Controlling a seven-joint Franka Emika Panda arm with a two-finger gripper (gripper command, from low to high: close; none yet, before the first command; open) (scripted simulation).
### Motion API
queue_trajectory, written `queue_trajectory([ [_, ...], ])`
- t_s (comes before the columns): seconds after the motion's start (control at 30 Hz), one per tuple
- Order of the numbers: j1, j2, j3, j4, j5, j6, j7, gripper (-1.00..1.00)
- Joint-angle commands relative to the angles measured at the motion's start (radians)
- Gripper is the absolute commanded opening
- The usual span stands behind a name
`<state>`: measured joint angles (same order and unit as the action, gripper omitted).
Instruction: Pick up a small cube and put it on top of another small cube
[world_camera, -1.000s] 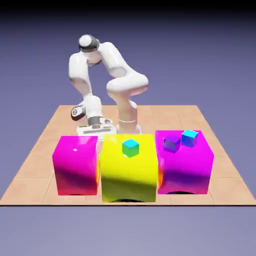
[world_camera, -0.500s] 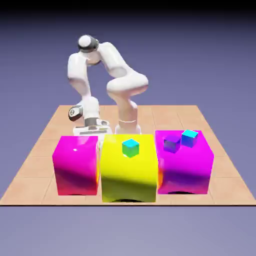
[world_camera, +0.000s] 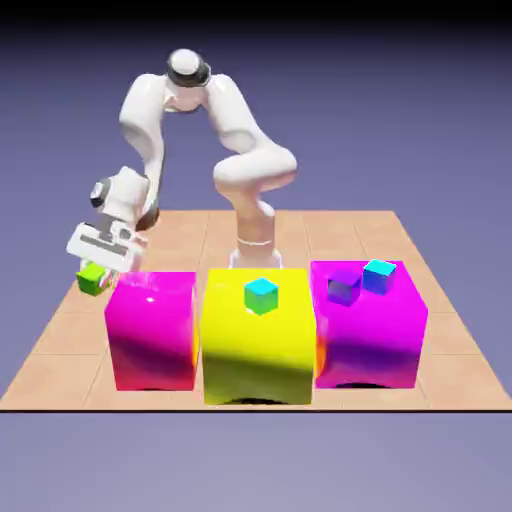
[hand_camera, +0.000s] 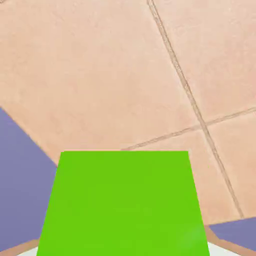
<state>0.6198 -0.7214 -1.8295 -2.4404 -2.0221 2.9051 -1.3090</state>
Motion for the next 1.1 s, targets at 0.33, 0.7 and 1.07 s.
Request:
queue_trajectory([
  [0.33, 0.186, 0.053, 0.399, -0.029, 0.318, -0.242, 0.205, -1.00],
  [0.7, 0.447, 0.054, 0.797, -0.132, 0.493, -0.476, 0.420, -1.00],
  [1.07, 0.668, 0.052, 1.130, -0.231, 0.620, -0.667, 0.603, -1.00],
])
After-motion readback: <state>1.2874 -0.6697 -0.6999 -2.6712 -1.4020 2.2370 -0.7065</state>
